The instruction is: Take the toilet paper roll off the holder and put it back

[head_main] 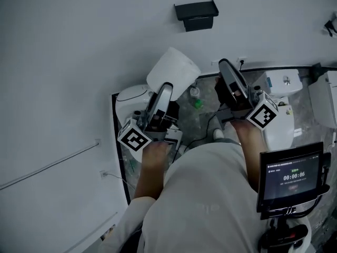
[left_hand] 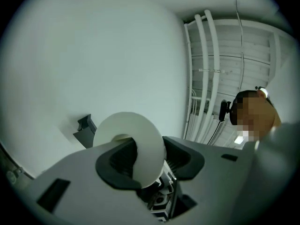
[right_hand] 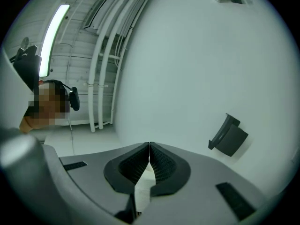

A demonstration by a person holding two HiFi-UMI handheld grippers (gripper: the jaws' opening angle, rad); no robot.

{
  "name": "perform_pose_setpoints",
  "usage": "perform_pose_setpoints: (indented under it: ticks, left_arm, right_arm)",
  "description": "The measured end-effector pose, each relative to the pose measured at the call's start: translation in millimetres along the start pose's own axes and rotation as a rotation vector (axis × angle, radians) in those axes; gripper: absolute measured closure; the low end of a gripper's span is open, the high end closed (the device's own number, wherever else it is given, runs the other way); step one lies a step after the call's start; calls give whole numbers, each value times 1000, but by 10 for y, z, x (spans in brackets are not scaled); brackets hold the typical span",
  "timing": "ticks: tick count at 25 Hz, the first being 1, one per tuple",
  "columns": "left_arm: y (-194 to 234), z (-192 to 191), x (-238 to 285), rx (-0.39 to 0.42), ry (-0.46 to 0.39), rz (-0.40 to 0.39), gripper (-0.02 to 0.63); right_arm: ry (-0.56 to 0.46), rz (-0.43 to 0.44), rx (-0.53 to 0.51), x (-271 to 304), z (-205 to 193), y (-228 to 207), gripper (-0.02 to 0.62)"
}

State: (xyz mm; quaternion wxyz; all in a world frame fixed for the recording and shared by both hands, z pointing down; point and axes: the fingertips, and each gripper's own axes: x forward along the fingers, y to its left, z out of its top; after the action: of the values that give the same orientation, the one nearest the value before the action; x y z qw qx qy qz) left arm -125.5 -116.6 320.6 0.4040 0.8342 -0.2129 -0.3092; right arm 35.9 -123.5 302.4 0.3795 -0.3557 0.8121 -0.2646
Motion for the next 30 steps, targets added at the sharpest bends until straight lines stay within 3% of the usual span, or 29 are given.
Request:
perform_pose_setpoints:
  ticks: [10,24,30]
  left_arm:
    - [-7,17,111,-76,-33,-90,433]
    - [8,7,106,-107,-40,-99,433]
    - [23,30,73,-82,-67,-71,433]
  right_arm:
    - [-6,-12,21,-50,-64,-22,584]
    - [-2,16,23,-22,-91,71,584]
    - [-1,17,31,-26,-98,57,584]
